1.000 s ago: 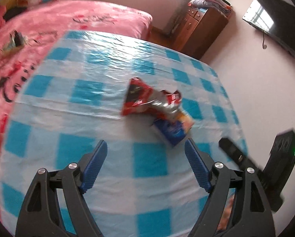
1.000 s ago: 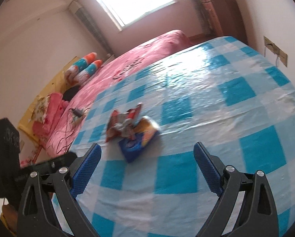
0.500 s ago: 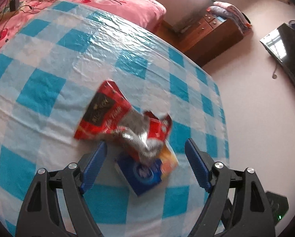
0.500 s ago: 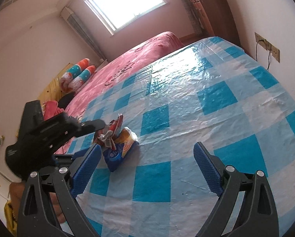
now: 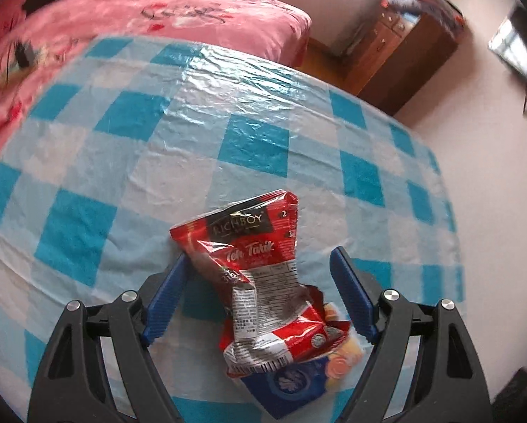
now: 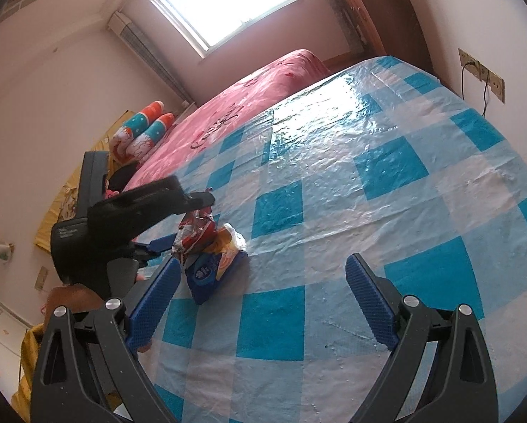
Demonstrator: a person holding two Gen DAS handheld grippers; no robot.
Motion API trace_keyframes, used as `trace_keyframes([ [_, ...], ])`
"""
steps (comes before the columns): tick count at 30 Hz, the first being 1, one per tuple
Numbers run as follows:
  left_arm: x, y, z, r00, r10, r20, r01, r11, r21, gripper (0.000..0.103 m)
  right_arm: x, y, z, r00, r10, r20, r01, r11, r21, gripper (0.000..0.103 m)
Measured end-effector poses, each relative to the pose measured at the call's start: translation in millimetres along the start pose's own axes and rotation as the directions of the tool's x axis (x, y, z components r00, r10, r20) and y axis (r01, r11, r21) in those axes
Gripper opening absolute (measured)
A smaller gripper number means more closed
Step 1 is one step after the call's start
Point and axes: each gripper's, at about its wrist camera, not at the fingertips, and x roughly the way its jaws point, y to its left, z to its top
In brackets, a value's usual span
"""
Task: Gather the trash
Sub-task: 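Grasp the red snack bag with the left gripper while the right gripper grasps the small tissue pack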
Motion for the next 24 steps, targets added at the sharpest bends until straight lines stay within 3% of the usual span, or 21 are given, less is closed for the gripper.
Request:
trace_keyframes([
  [3, 0, -8, -7, 0.998, 0.055, 0.033, -0.057, 0.995, 0.081, 0.068, 2, 0, 0, 1.000, 0.000, -0.007, 0.000, 1.000, 0.000, 0.093],
  [10, -10, -18, -23, 0.995, 0.070, 0.069, -0.085, 0.968, 0.237, 0.066, 5, -1, 2, 1.000, -0.013, -0.012, 0.013, 1.000, 0.004, 0.093],
  [19, -35, -3, -65, 1.000, 0.015, 0.022, -0.020, 0.967, 0.253, 0.065, 4, -5, 0, 0.999, -0.019, -0.026, 0.019, 1.000, 0.015, 0.093],
  [24, -49, 7, -90, 1.000, -0.018, -0.012, 0.020, 0.969, 0.248, 0.065, 7, 9, -7, 0.999, -0.018, -0.052, 0.015, 0.999, -0.047, 0.093],
])
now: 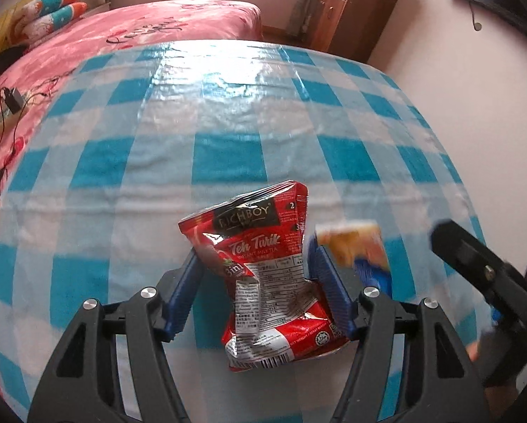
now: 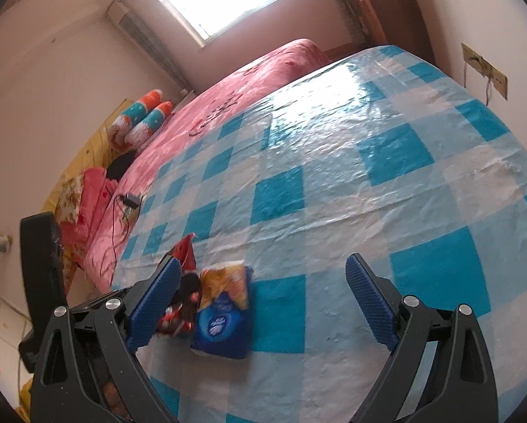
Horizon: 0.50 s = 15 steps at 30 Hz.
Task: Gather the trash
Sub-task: 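Grasp the red snack bag with the left gripper while the right gripper grasps the small tissue pack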
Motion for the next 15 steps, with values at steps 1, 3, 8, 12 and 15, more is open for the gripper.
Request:
trace_keyframes([
  [1, -2, 1, -5, 1.000, -0.008, -0.006, 0.008, 1.000, 0.000, 0.066, 1, 3, -1, 1.000, -0.003, -0.004, 0.002, 1.000, -0.015, 0.093],
  [3, -8, 3, -14, 1.000, -0.017, -0.015, 0.017, 1.000, -0.005, 0.065, 3, 12, -5, 1.000, -0.007, -0.018, 0.006, 0.999, -0.053, 0.093],
  [8, -20, 16, -30, 1.000, -0.017, -0.014, 0.017, 0.999, -0.031, 0.065, 15, 32, -15, 0.997, -0.050, -0.052, 0.041, 0.987, -0.154, 0.093],
  [12, -28, 28, -38, 1.000, -0.002, -0.007, 0.002, 0.999, -0.047, 0.065, 24, 42, -20, 0.995, -0.080, -0.059, 0.067, 0.977, -0.201, 0.093],
  [15, -32, 38, -43, 1.000, 0.001, -0.004, -0.001, 0.998, -0.060, 0.065, 29, 50, -24, 0.993, -0.104, -0.059, 0.086, 0.966, -0.242, 0.089],
])
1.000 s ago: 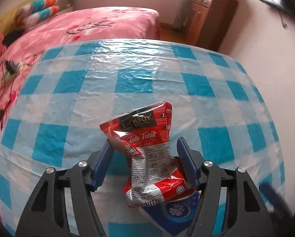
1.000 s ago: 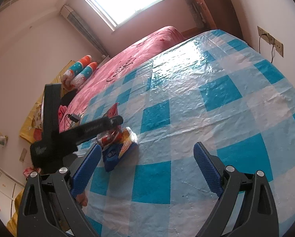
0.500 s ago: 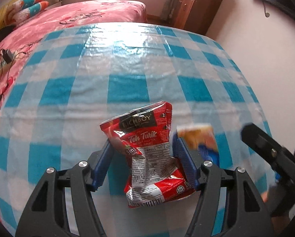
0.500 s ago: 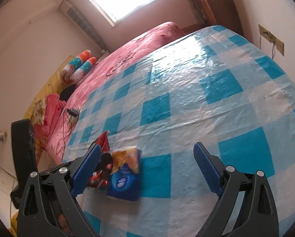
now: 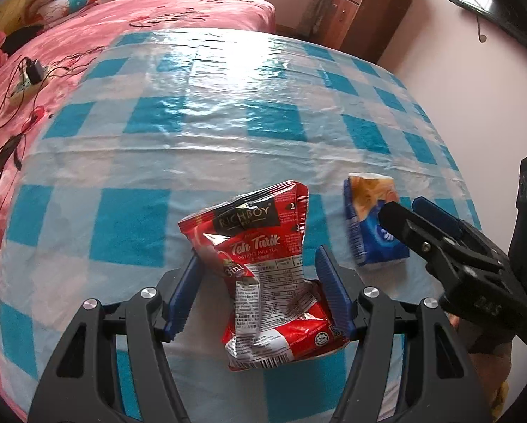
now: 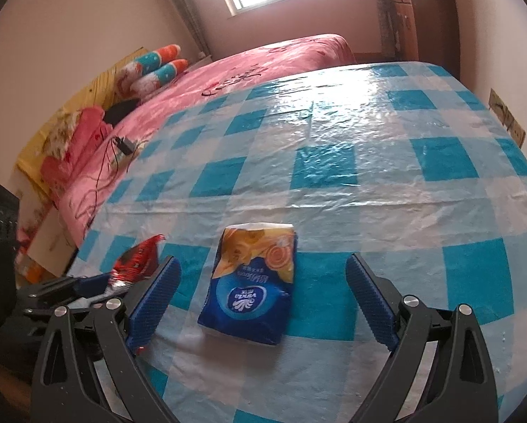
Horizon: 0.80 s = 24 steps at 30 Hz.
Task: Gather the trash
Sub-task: 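Grasp the red snack bag with the left gripper while the right gripper grasps the small tissue pack, then carry the red snack bag and small tissue pack over the orange bucket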
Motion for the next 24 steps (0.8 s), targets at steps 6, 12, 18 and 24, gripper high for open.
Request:
trace_keyframes([
  [6, -8, 14, -7, 1.000, 0.007, 0.009, -0.007, 1.000, -0.008, 0.065, 11, 14, 0, 0.998, -0.057, -0.034, 0.055, 0.997, -0.061, 0.083],
  [12, -12, 26, -8, 1.000, 0.011, 0.022, -0.011, 1.000, -0.012, 0.065, 20, 25, -2, 0.989, -0.137, -0.047, 0.130, 0.984, -0.124, 0.078],
  [18, -19, 36, -12, 0.999, 0.016, 0.039, -0.016, 1.000, -0.003, 0.065, 25, 34, -4, 0.976, -0.213, -0.048, 0.201, 0.962, -0.187, 0.068],
  [24, -30, 50, -14, 0.998, 0.018, 0.060, -0.017, 1.000, -0.004, 0.056, 26, 38, -6, 0.969, -0.245, -0.042, 0.232, 0.950, -0.211, 0.058],
])
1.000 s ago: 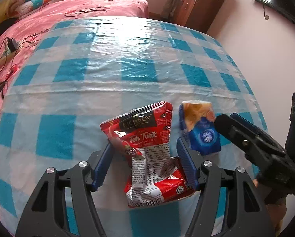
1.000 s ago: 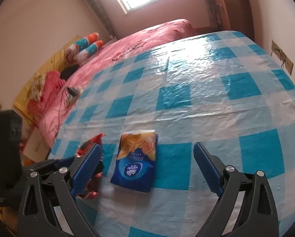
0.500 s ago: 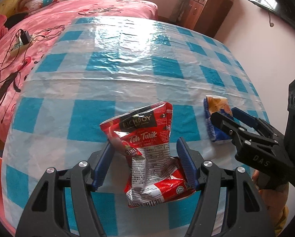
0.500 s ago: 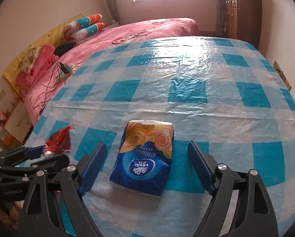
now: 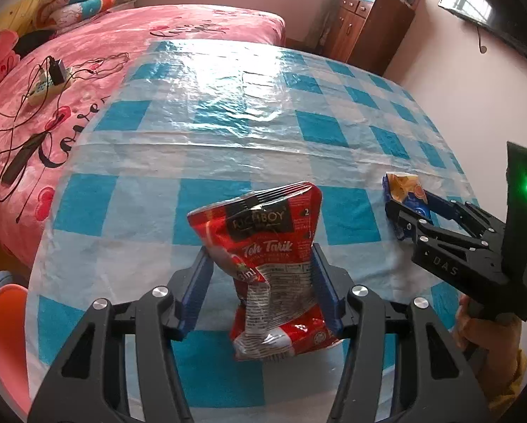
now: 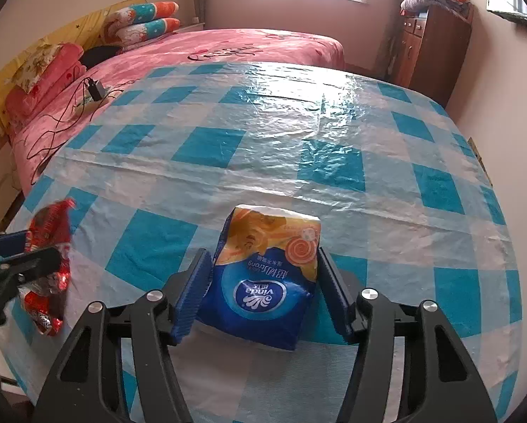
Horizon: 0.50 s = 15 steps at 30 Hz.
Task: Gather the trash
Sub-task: 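Carry the red snack bag and small tissue pack over the orange bucket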
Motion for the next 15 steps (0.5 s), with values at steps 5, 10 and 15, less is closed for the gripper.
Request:
trace_keyframes([
  [5, -4, 7, -4, 1.000, -0.004, 0.006, 0.003, 1.000, 0.009, 0.056, 0, 4, 1, 1.000, -0.005, 0.006, 0.006, 1.000, -0.022, 0.053],
  [10, -5, 10, -7, 1.000, -0.020, 0.002, 0.020, 1.000, 0.024, 0.056, -6, 9, 0, 0.999, -0.031, 0.043, 0.033, 0.998, -0.049, 0.044],
  [15, 2, 10, -11, 1.000, -0.012, -0.020, 0.013, 0.999, 0.036, 0.074, -11, 9, -1, 0.998, -0.022, 0.063, 0.025, 0.999, -0.042, 0.037],
])
